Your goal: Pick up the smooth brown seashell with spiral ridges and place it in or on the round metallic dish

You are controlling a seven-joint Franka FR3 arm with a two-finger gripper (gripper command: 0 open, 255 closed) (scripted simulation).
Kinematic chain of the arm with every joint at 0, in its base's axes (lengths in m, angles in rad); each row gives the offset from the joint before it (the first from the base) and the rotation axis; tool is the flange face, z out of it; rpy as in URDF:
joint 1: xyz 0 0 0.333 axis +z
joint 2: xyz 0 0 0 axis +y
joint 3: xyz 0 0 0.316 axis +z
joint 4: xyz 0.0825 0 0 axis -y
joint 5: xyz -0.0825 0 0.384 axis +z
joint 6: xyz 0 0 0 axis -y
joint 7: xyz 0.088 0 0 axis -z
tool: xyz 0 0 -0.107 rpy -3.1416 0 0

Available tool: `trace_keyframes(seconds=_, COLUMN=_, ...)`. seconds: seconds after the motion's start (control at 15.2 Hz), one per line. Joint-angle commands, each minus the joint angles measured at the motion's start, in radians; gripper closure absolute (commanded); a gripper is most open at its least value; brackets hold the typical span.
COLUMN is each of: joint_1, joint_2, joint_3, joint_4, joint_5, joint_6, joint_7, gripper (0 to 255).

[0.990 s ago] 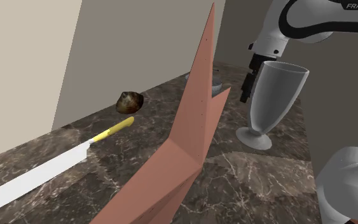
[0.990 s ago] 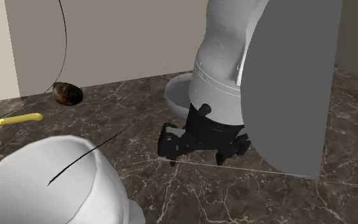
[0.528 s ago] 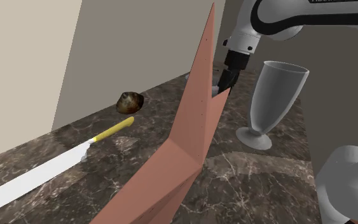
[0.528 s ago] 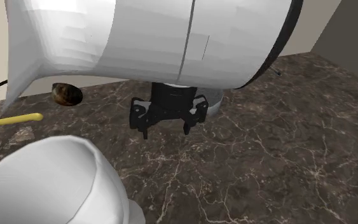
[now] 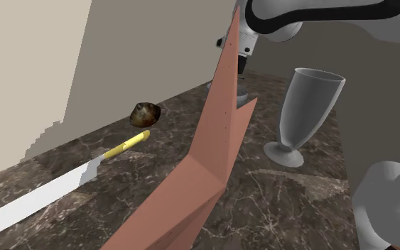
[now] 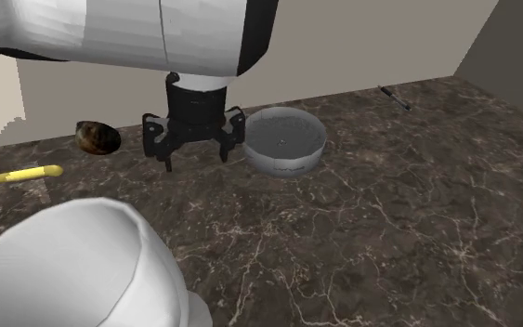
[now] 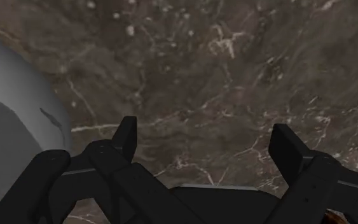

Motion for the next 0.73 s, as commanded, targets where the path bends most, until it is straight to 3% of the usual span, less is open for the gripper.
trace_keyframes(seconds=0.0, joint_1=0.017, joint_2=0.061, joint_3=0.014, joint_4=0.069, joint_5=0.008, joint_6=0.001, joint_7=-0.016, gripper=0)
trace_keyframes(seconds=0.66, joint_1=0.103, joint_2=0.336, joint_3=0.099, joint_4=0.418, joint_5=0.012, joint_6=-0.021, joint_7=-0.066, gripper=0)
